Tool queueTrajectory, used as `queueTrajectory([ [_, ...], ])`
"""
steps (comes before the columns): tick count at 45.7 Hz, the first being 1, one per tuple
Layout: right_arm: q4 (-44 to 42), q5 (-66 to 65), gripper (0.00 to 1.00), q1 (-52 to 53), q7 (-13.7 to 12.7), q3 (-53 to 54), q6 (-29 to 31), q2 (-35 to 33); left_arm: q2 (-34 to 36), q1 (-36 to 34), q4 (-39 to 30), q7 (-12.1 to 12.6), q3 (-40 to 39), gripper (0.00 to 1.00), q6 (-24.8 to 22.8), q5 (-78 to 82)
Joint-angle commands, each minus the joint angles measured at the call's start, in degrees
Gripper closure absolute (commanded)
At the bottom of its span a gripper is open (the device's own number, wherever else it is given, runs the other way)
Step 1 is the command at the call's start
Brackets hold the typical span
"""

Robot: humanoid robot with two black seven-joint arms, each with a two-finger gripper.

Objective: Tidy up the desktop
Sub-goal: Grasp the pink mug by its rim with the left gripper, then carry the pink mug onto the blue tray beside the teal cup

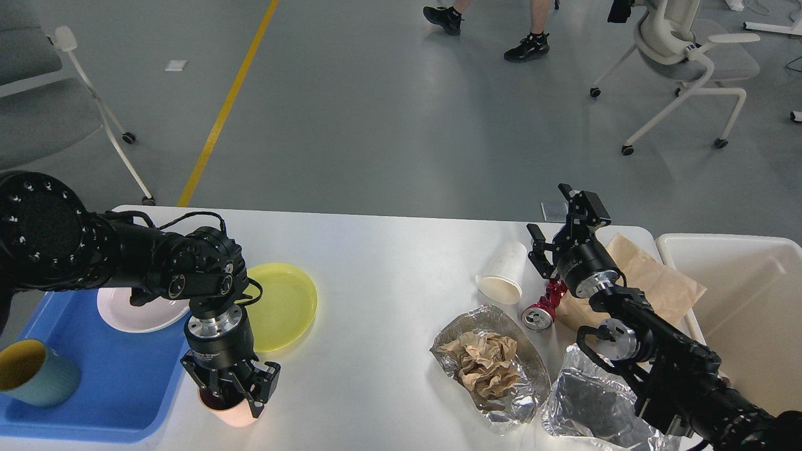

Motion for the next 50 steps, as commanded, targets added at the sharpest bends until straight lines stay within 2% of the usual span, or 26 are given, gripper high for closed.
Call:
queueTrajectory([
  [1,0.0,0.0,0.00,0.0,0.0,0.0,0.0,0.0,-0.2,0.0,0.0,0.2,0.4,0.57,0.7,0.1],
  [4,0.0,0.0,0.00,0.0,0.0,0.0,0.0,0.0,-0.3,0.1,0.0,0.7,0.4,0.65,0.4,0.2],
  [12,0.0,0.0,0.00,0.0,0.1,0.0,0.0,0.0,-0.2,0.1,0.0,2.9,0.4,0.74,0.0,0.2],
  [16,0.0,0.0,0.00,0.0,0.0,0.0,0.0,0.0,-0.1,0.1,0.0,3.2,0.5,0.88,-0.8,0.2],
  [20,0.0,0.0,0.00,0.0,0.0,0.0,0.0,0.0,-0.1,-0.2,0.0,3.2,1.1,0.92,-2.3,-0.1],
  [23,0.0,0.0,0.00,0.0,0.0,0.0,0.0,0.0,-0.1,-0.3,0.0,3.2,1.1,1.00,-2.9,-0.1],
  [50,0.0,0.0,0.00,0.0,0.1,0.0,0.0,0.0,0.4,-1.8,0.0,3.2,1.1,1.00,-4.5,-0.1],
])
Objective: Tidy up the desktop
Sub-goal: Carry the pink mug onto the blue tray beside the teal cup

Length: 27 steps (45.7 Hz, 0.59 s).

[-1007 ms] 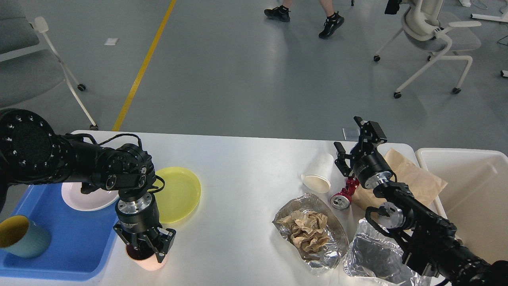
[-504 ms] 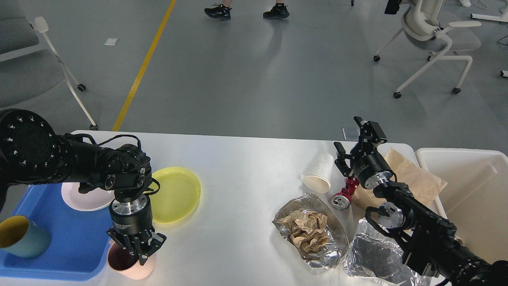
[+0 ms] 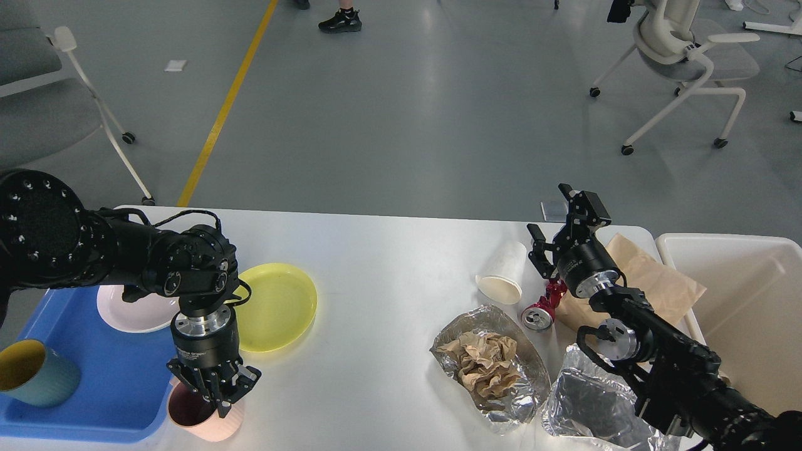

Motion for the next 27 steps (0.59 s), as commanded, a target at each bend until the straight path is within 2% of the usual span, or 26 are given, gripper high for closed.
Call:
queueTrajectory([
  [1,0.0,0.0,0.00,0.0,0.0,0.0,0.0,0.0,0.2,-1.4,0.0,-0.1,0.0,1.00,-0.8,0.0],
  [16,0.0,0.0,0.00,0.0,0.1,0.0,0.0,0.0,0.5,-9.6,-0.1,-0.7,-0.1,1.00,-0.8,-1.0],
  [23,0.0,0.0,0.00,0.0,0.0,0.0,0.0,0.0,2.5,-13.4,-0.1,-2.6,0.0,1.00,-0.8,-1.7],
  [27,0.0,0.0,0.00,0.0,0.0,0.0,0.0,0.0,3.1,-14.8,-0.1,-2.6,0.0,1.00,-0.8,-1.7],
])
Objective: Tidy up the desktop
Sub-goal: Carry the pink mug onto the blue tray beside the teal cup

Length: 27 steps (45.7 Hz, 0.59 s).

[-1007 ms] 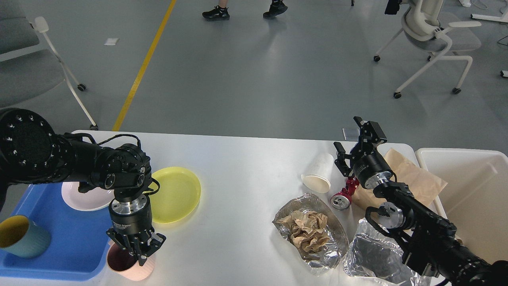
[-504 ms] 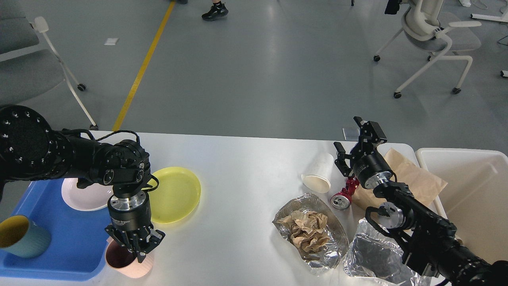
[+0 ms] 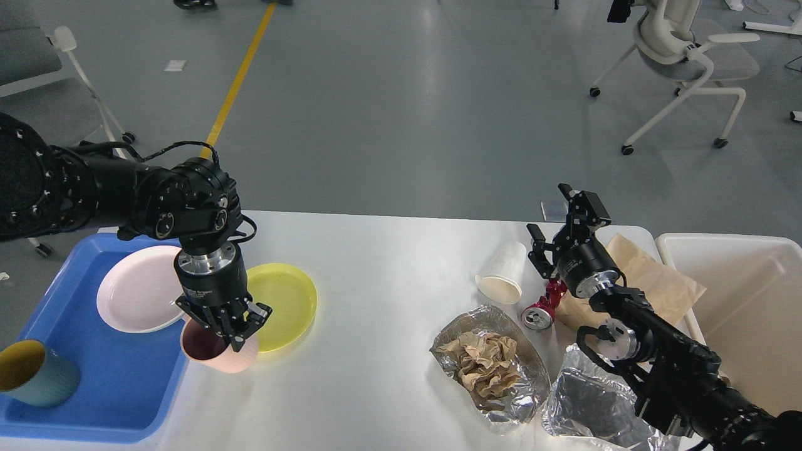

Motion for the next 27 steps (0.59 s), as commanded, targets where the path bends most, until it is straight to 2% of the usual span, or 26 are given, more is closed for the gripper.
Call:
queueTrajectory([
  [1,0.0,0.0,0.00,0.0,0.0,-0.1,0.0,0.0,1.0,-2.0,0.0,-0.3,0.1,1.00,0.0,-0.1],
  [12,0.0,0.0,0.00,0.0,0.0,0.0,0.0,0.0,2.0,-2.3,0.0,-1.1,2.7,1.00,0.0,-0.4],
  [21,0.1,0.0,0.00,0.0,0.0,-0.1,0.0,0.0,2.9,-1.8,0.1,-1.7,8.6,1.00,0.0,-0.6],
  [27,0.0,0.0,0.00,0.0,0.0,0.0,0.0,0.0,6.3,-0.6,0.2,-1.6,11.4,1.00,0.0,-0.5],
])
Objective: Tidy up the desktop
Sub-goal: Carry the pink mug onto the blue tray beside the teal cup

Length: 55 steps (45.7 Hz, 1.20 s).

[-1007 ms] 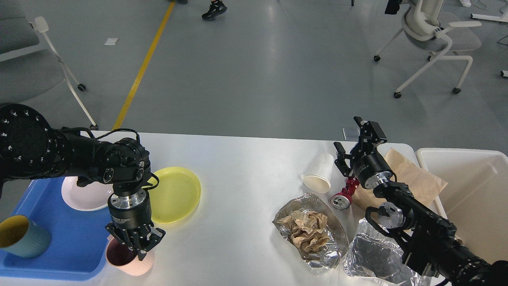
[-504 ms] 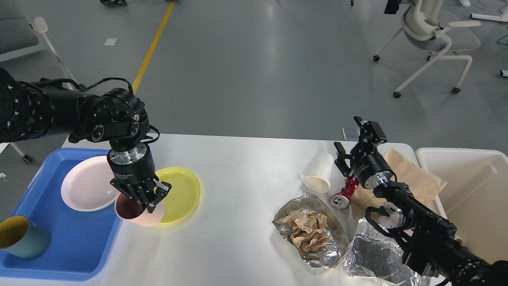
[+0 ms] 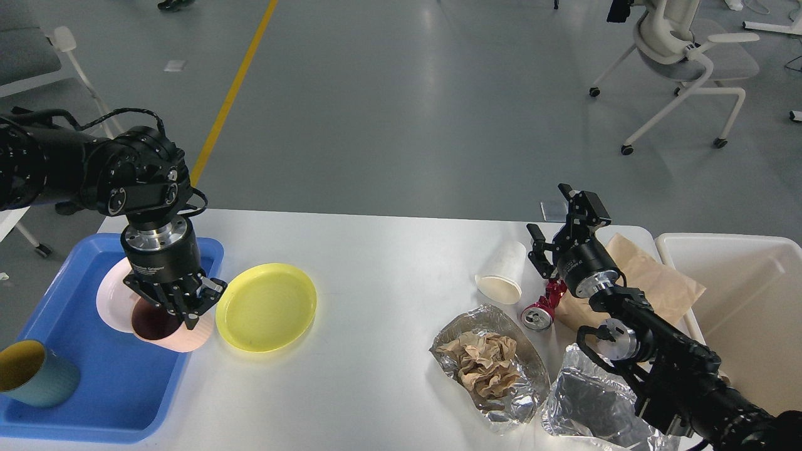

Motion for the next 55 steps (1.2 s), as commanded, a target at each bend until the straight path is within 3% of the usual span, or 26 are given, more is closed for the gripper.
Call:
queueTrajectory([
  [1,0.1,0.0,0.00,0.0,0.0,0.0,0.0,0.0,3.5,1.3,0.2,0.2,2.3,1.00,0.0,0.1],
  [9,0.1,0.0,0.00,0.0,0.0,0.0,0.0,0.0,6.9,5.4,1.5,0.7,2.6,1.00,0.0,0.2],
  [25,0.1,0.0,0.00,0.0,0.0,0.0,0.0,0.0,7.0,13.1,6.7,1.0,1.8,1.00,0.0,0.1],
  [55,0.0,0.0,0.00,0.0,0.0,0.0,0.0,0.0,7.1,19.7,8.5,1.2,0.0,0.98,0.0,0.2],
])
